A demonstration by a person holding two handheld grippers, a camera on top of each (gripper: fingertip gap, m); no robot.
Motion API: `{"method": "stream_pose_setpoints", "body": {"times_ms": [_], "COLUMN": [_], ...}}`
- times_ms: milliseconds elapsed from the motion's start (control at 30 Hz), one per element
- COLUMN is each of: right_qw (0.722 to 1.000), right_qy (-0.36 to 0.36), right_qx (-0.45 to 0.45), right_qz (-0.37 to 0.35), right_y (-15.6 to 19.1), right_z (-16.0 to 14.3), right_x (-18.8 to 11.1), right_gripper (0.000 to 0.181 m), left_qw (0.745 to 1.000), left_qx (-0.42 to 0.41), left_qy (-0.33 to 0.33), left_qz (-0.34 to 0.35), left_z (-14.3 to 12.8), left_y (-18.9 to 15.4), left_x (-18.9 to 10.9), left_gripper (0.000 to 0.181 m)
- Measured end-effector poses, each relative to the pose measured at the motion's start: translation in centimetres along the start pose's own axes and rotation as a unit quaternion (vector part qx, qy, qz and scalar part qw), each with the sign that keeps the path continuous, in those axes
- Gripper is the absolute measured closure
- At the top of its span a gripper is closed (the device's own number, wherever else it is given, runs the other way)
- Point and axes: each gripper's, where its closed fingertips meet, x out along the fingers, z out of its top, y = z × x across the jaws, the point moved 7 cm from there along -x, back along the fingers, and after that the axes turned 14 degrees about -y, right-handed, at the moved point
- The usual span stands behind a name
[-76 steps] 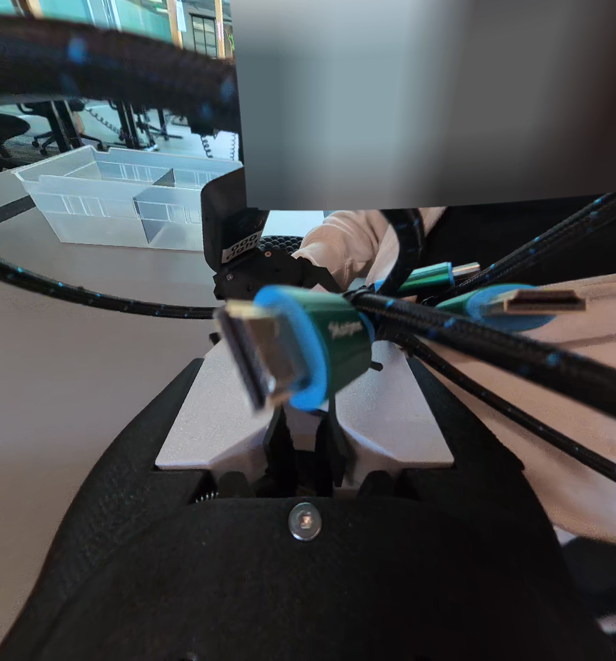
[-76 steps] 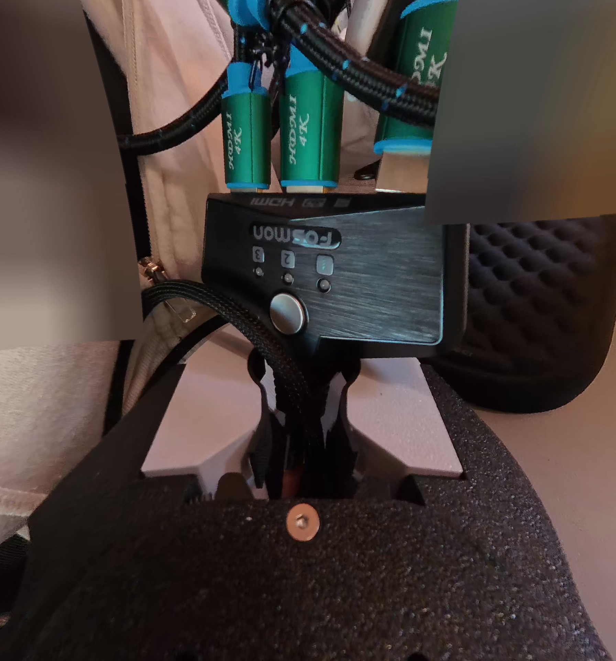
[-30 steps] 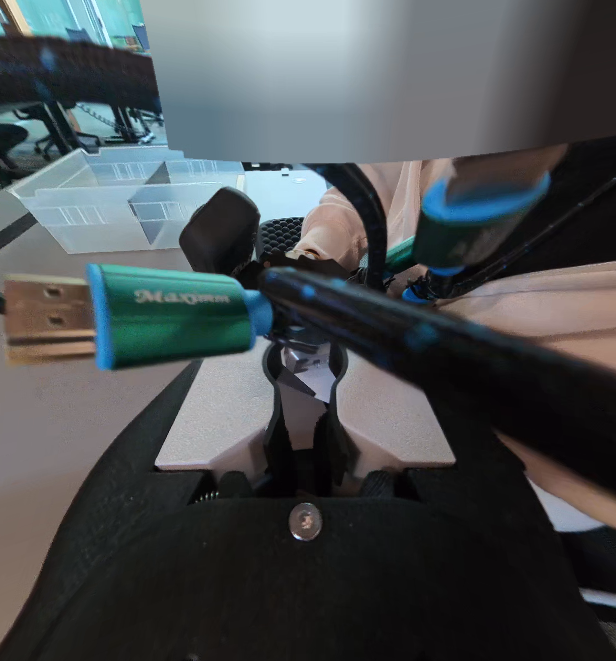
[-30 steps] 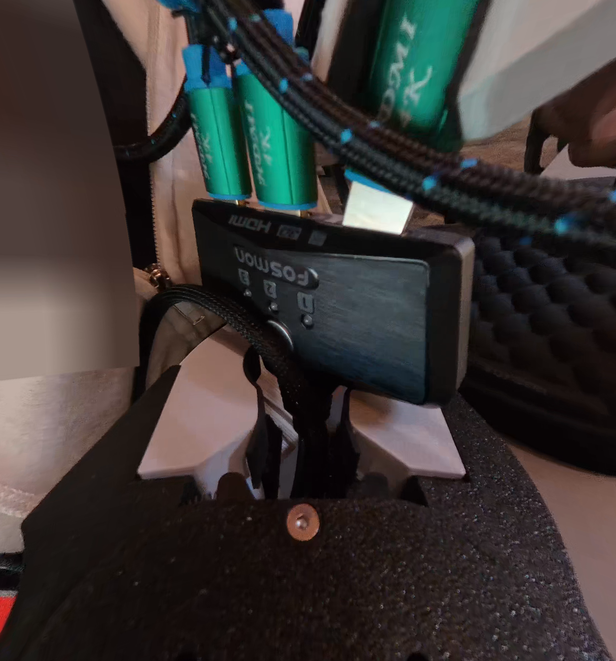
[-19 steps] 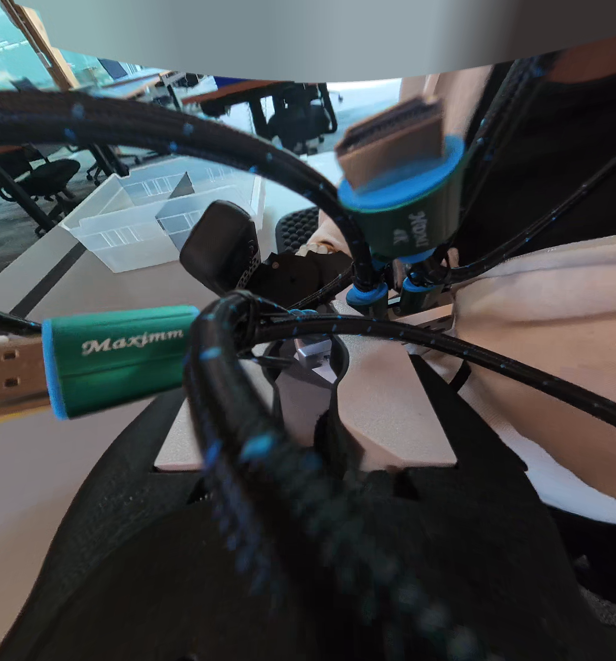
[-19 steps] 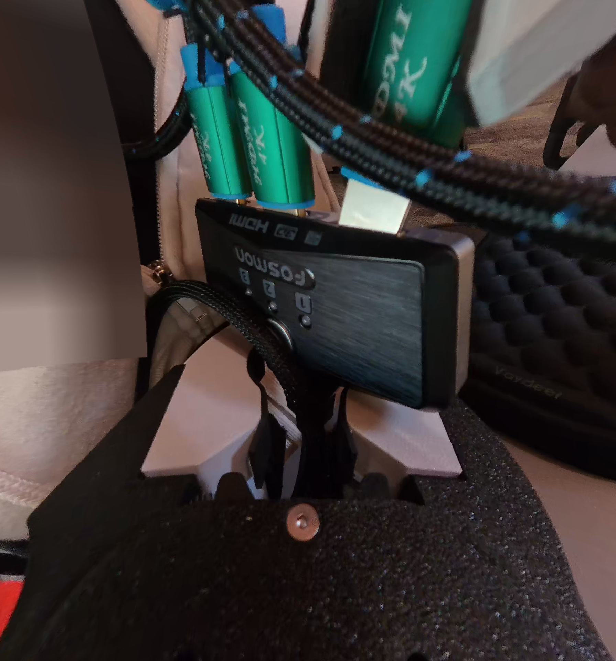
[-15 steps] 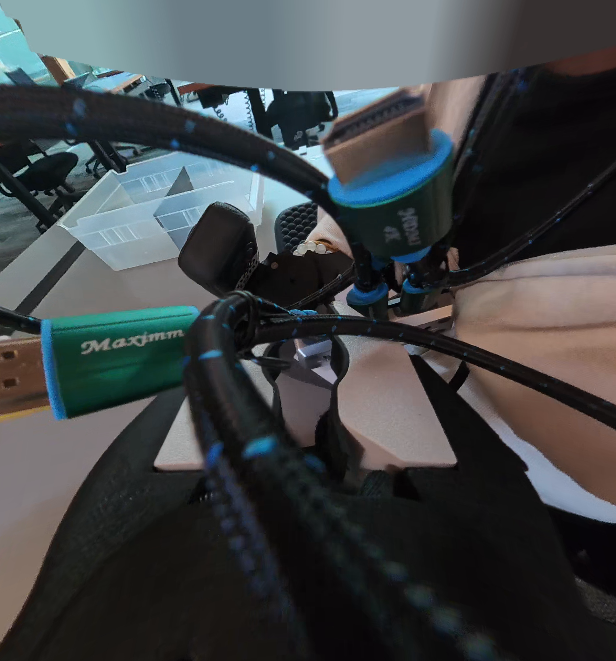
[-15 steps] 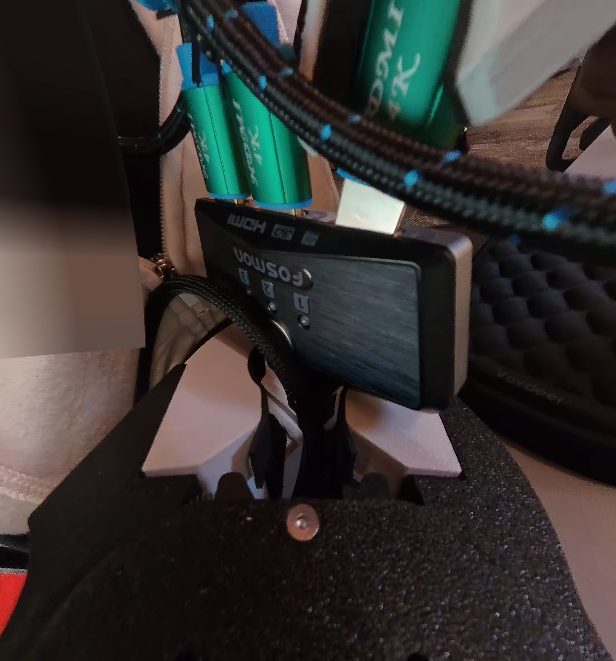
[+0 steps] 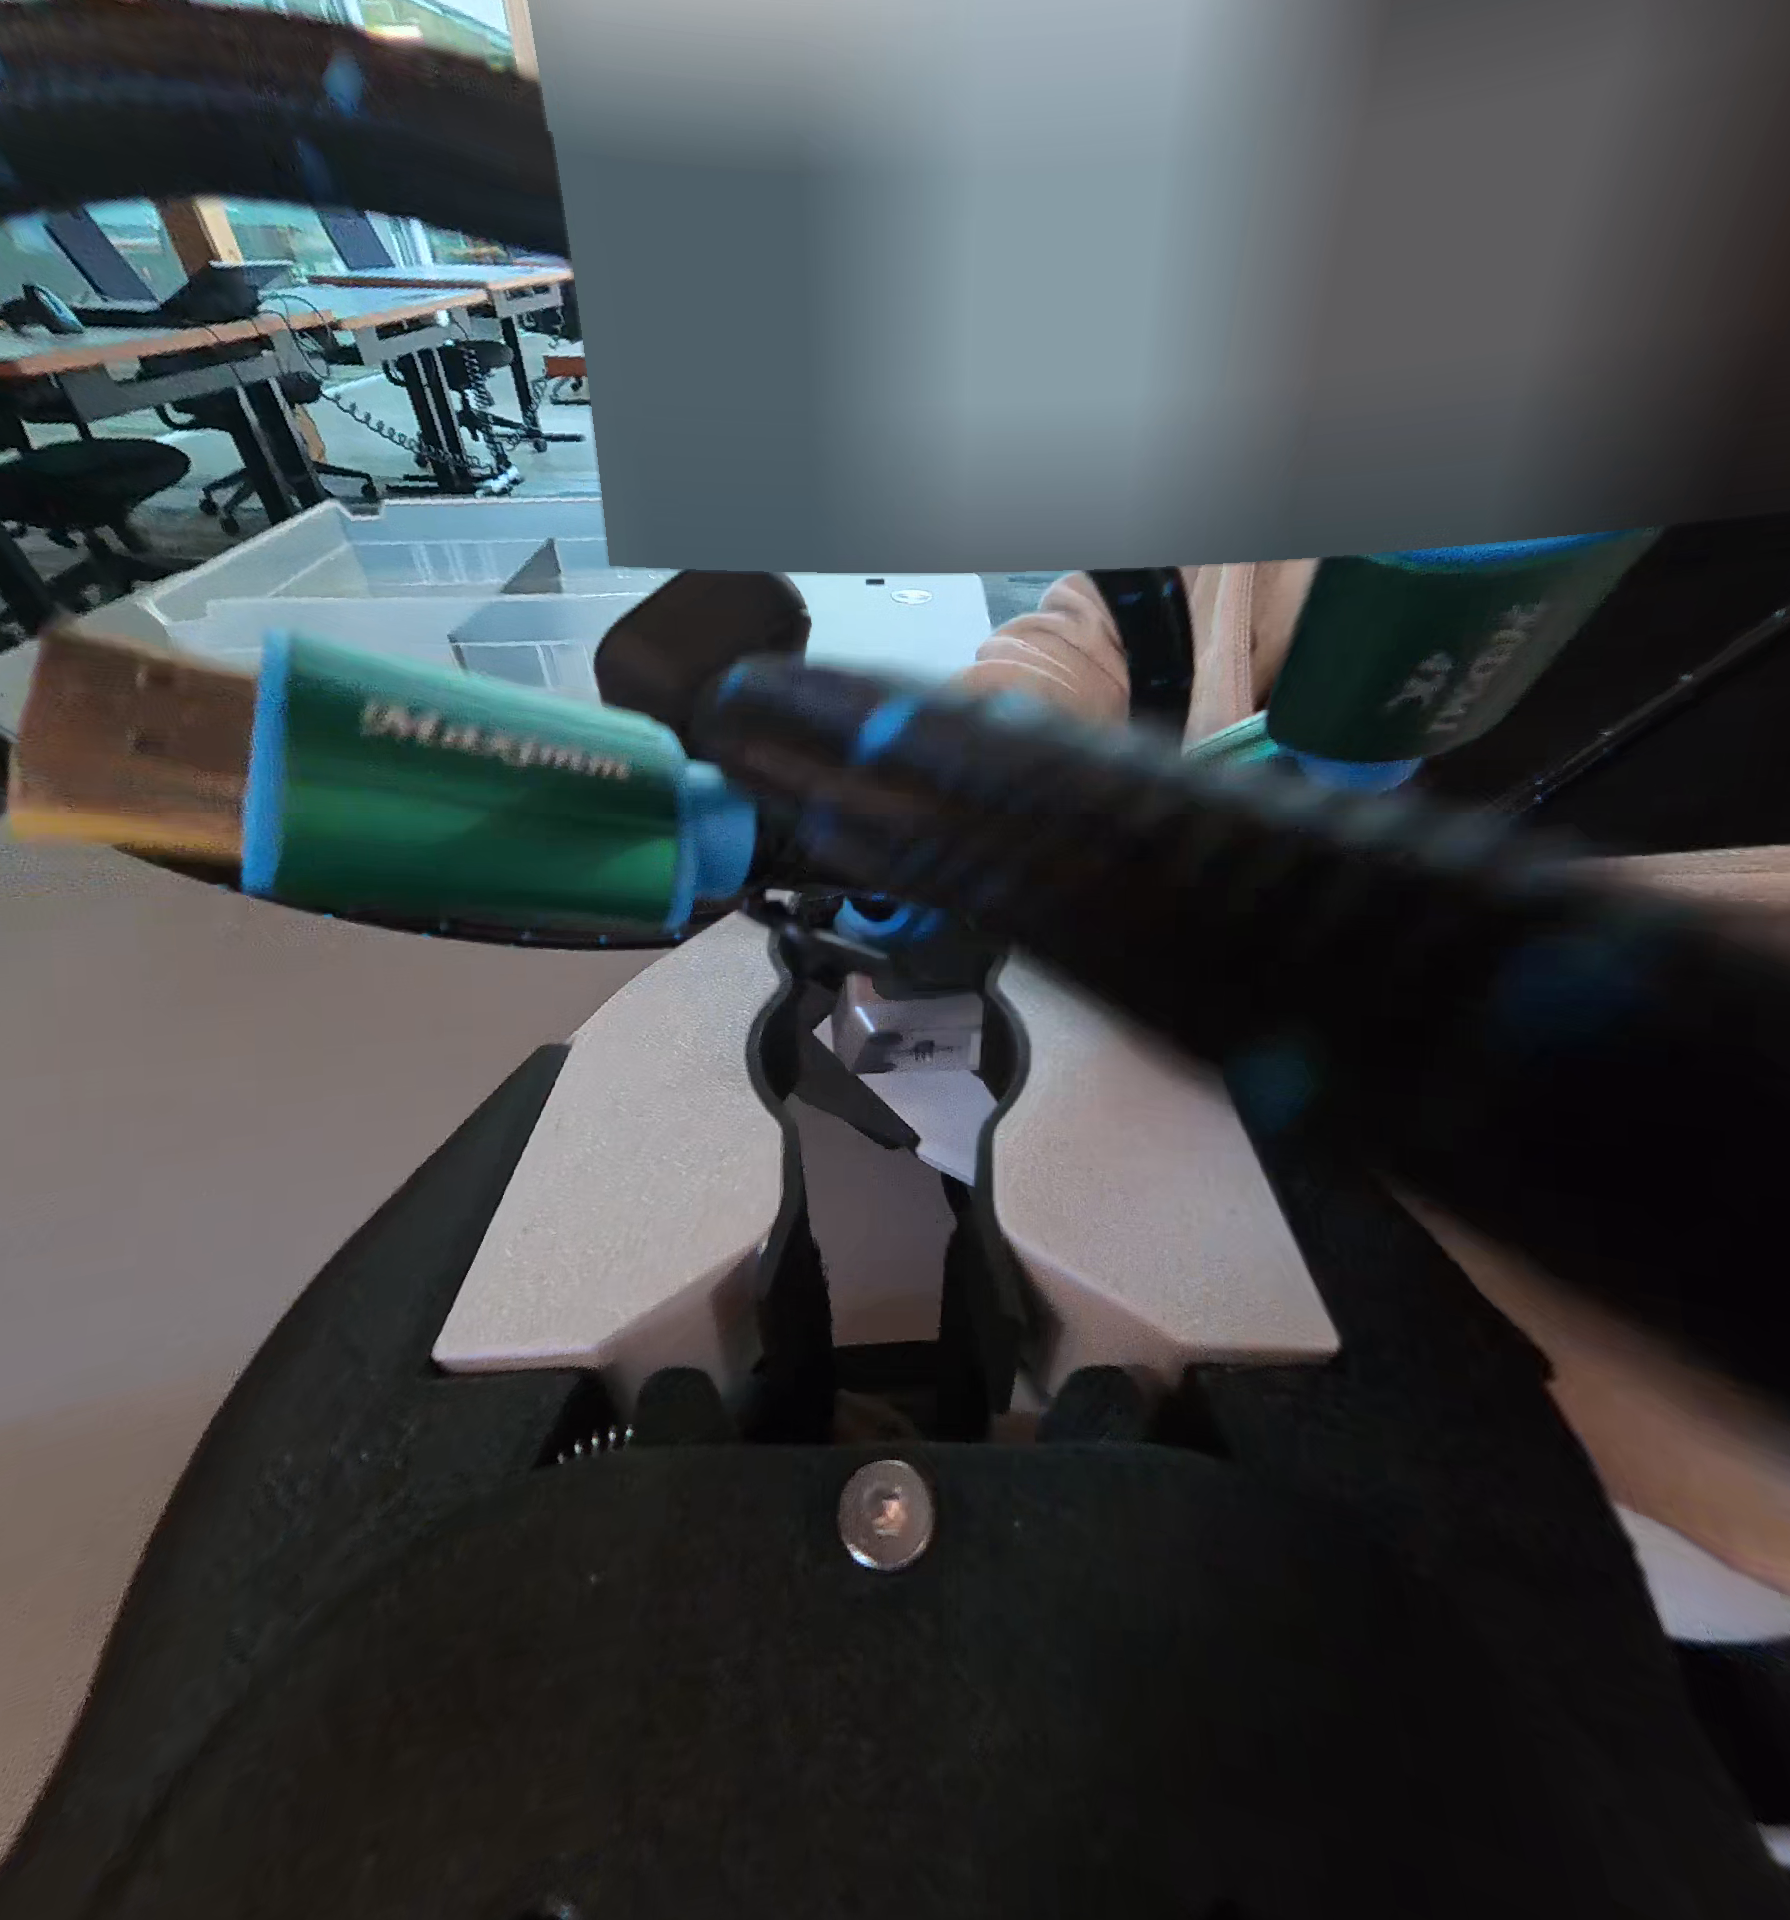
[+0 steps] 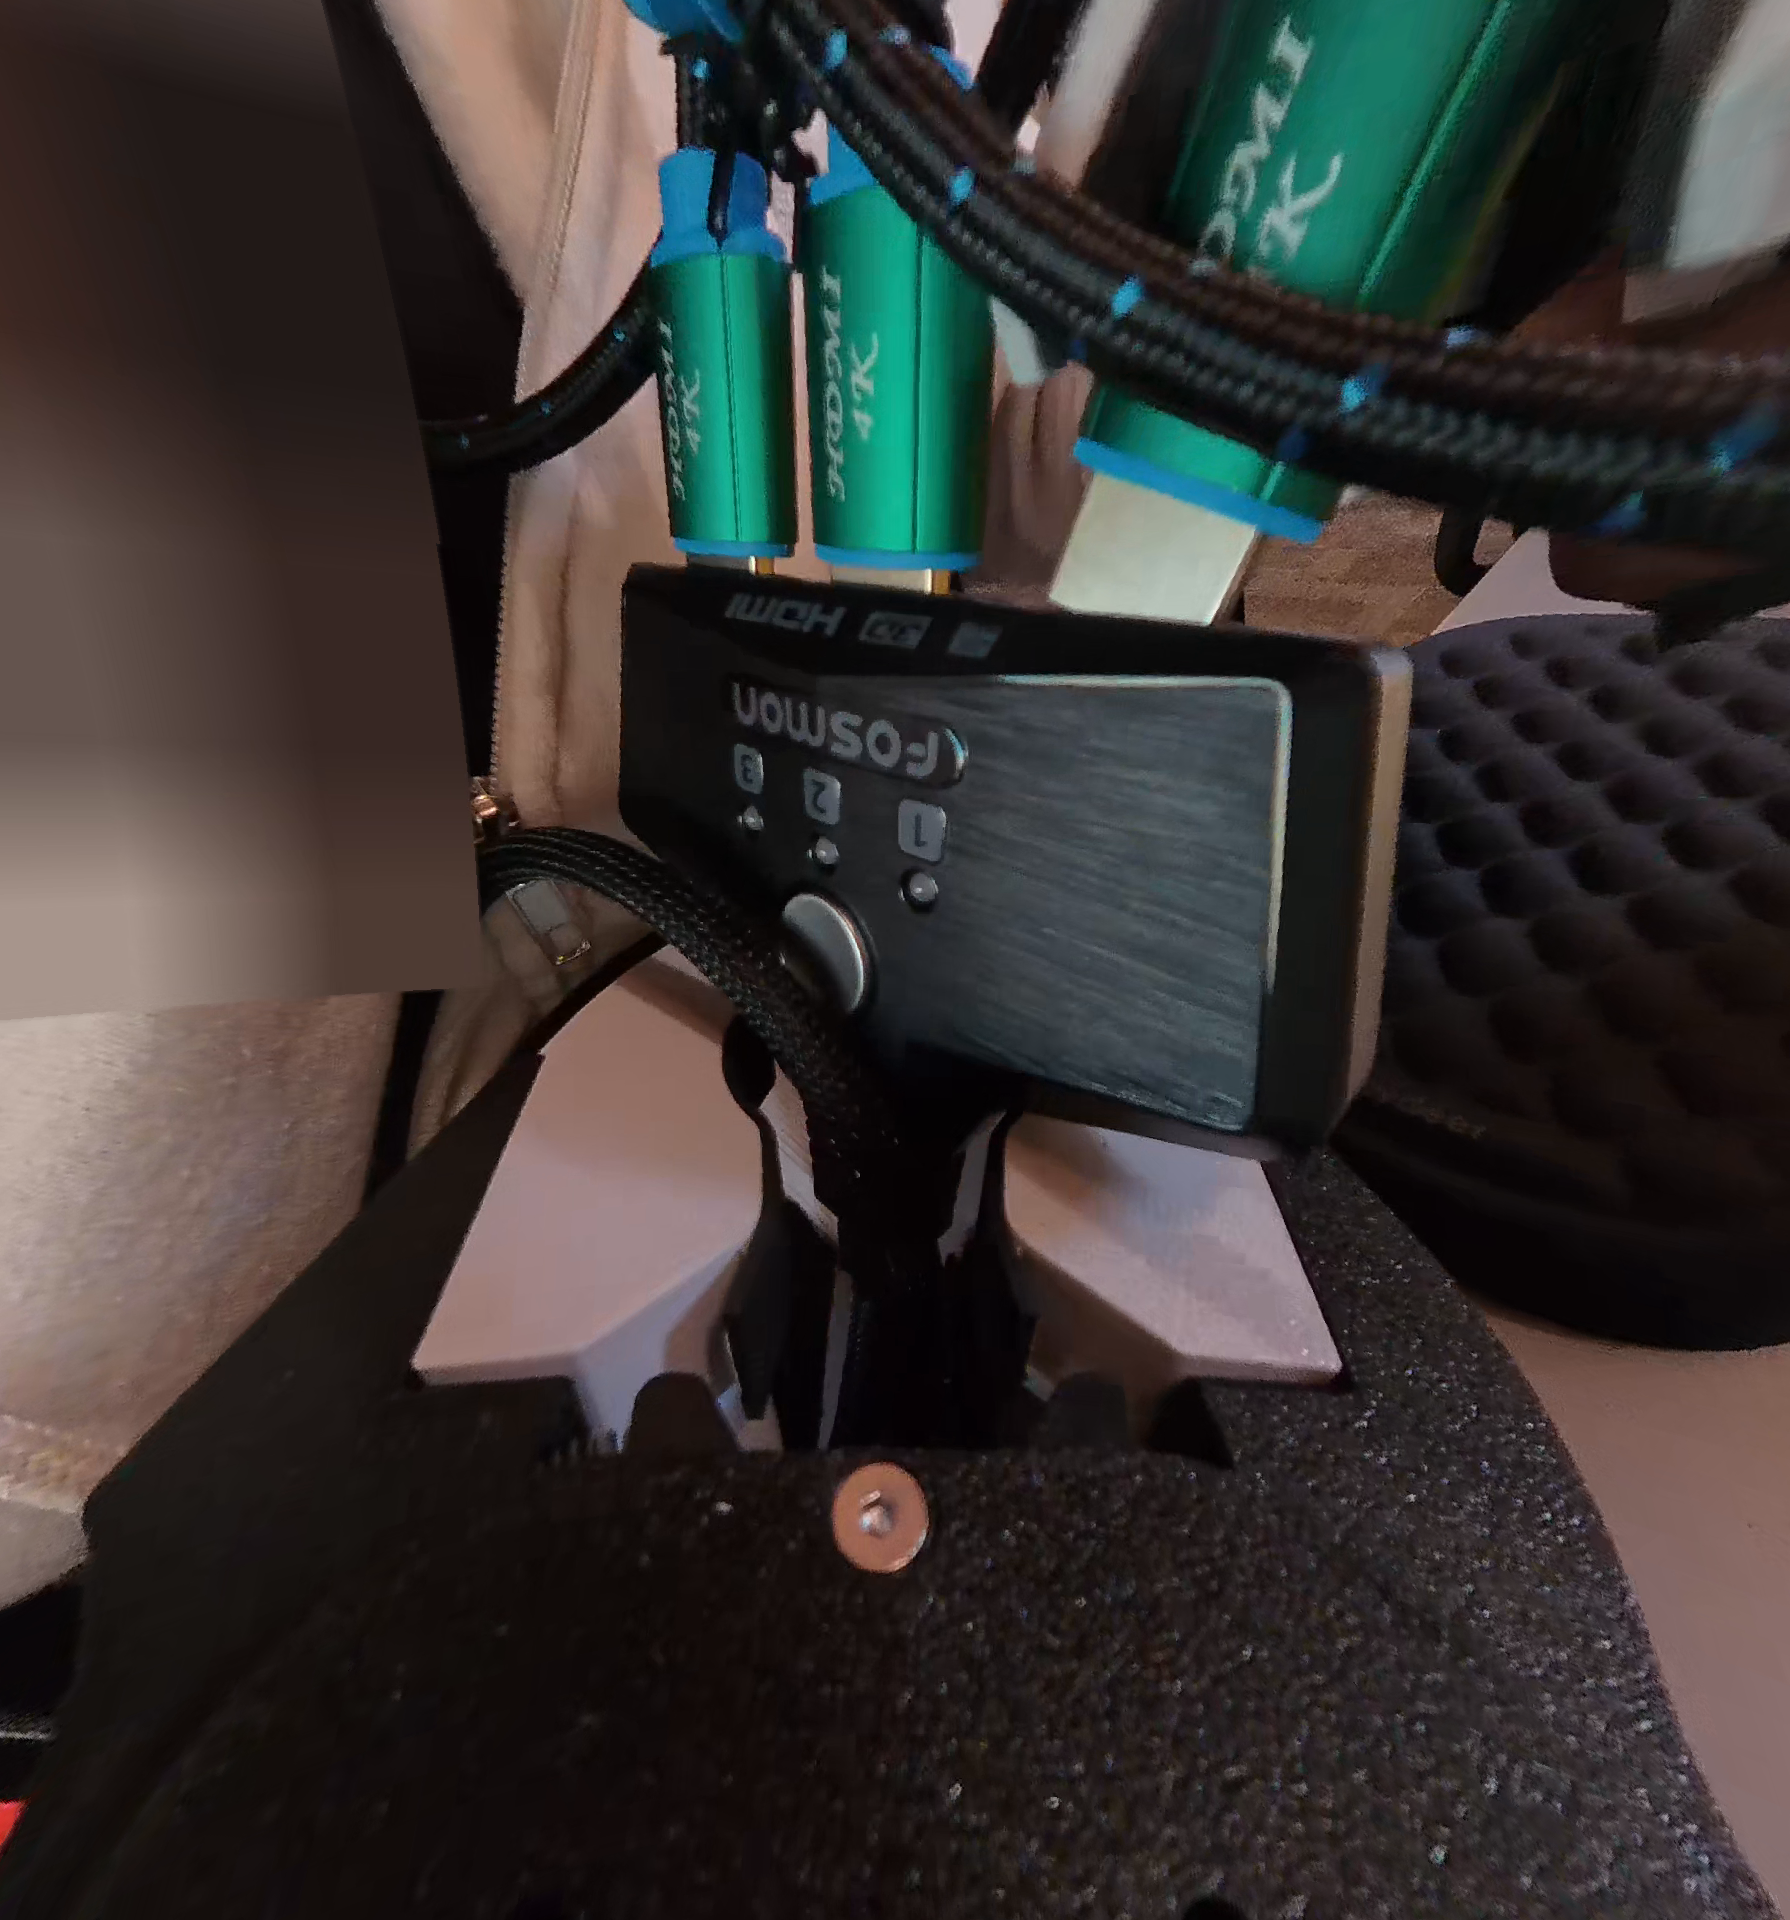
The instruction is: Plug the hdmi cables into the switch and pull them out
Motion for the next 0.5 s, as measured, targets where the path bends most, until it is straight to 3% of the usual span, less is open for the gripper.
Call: {"method": "stream_pose_setpoints", "body": {"times_ms": [200,333,500], "right_qw": [1.0,1.0,1.0], "right_qy": [-0.009,-0.008,0.003], "right_qx": [-0.003,-0.002,0.006], "right_qz": [-0.001,-0.003,-0.004], "right_y": [-0.01,-0.05,-0.03], "right_z": [0.12,0.11,-0.08], "right_x": [-0.17,-0.17,-0.1], "right_gripper": [0.142,0.142,0.142], "left_qw": [0.997,0.997,0.999], "left_qx": [-0.053,-0.046,-0.038], "left_qy": [-0.027,-0.047,-0.02], "left_qz": [-0.039,-0.035,-0.019], "left_z": [-0.08,-0.19,-0.36], "left_y": [0.01,-0.11,-0.39], "left_x": [-0.83,-0.79,-0.81], "left_gripper": [0.151,0.161,0.162]}}
